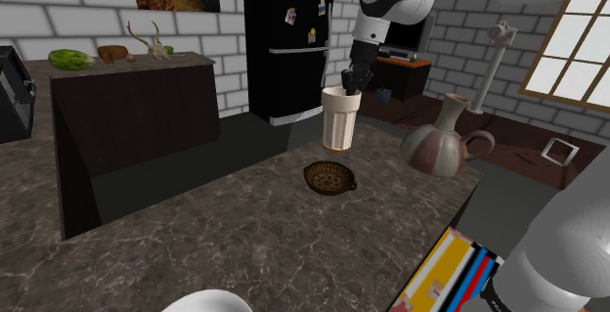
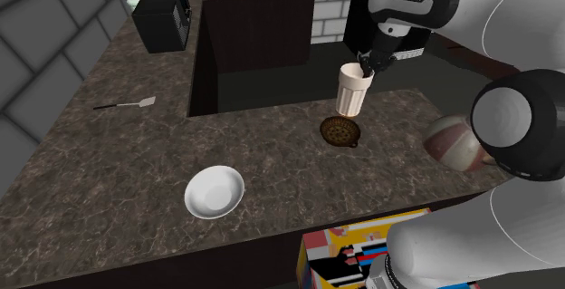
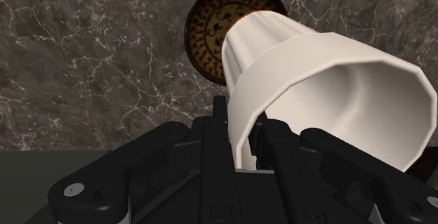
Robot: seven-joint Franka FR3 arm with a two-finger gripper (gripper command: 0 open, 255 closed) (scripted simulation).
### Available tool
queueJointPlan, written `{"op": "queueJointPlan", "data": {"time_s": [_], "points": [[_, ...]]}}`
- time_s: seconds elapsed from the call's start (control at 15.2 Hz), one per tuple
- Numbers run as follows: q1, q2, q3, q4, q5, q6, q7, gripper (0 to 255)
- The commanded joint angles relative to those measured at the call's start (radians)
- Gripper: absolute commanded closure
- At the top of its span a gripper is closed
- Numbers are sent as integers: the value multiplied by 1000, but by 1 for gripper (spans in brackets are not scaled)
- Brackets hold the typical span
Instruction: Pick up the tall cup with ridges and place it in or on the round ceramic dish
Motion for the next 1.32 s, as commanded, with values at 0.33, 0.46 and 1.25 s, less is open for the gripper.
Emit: {"op": "queueJointPlan", "data": {"time_s": [0.33,0.46,1.25], "points": [[1,7,1,-85,4,92,-11,255],[2,11,2,-107,6,118,-14,255],[4,53,4,-224,18,276,-37,255]]}}
